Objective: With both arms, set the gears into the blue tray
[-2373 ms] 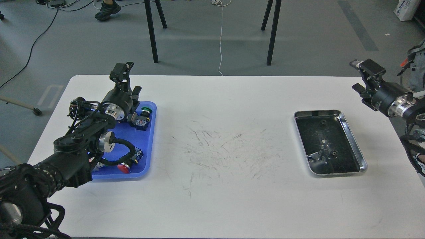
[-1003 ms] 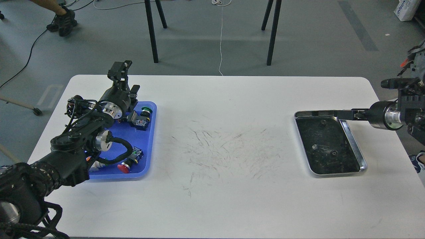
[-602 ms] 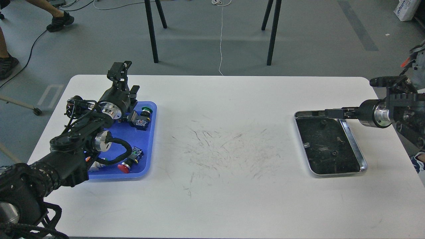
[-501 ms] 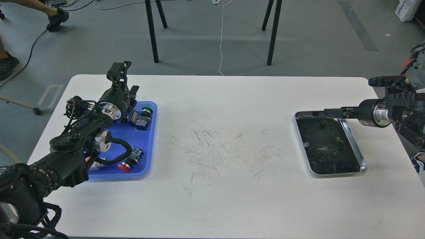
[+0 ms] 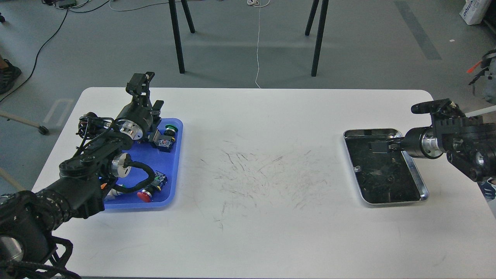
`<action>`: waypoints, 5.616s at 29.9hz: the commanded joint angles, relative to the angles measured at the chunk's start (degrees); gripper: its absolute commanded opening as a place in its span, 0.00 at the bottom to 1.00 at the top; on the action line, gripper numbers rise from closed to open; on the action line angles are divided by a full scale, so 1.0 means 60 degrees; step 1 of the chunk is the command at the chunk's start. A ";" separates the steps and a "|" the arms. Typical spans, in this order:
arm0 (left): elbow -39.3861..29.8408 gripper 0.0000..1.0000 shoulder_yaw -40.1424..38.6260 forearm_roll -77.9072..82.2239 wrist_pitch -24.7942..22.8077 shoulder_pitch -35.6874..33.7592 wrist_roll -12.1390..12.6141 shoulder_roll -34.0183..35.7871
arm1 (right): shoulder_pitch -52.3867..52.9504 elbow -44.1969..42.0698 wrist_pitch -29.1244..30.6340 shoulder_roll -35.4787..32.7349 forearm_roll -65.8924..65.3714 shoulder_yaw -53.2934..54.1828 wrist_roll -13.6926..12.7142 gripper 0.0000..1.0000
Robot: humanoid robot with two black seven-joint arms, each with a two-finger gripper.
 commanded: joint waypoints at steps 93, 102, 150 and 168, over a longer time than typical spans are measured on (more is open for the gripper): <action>0.0175 1.00 0.0014 0.0044 -0.0337 -0.0030 0.0000 0.0131 | 0.2048 0.1232 0.0554 0.1731 0.0082 -0.0131 -0.0002 0.07; 0.0175 1.00 0.0014 0.0044 -0.0396 -0.0059 0.0000 0.0131 | 0.2473 0.2051 0.1081 0.2333 0.0126 0.0088 -0.0002 0.07; 0.0292 1.00 0.0058 0.0029 -0.0410 0.0102 0.0000 0.0263 | 0.0599 0.1907 -0.1042 0.4134 0.0068 0.1818 -0.0002 0.06; 0.0322 1.00 0.0058 0.0029 -0.0396 0.0117 0.0000 0.0248 | 0.0247 0.1834 -0.1525 0.4134 0.0068 0.1861 -0.0002 0.06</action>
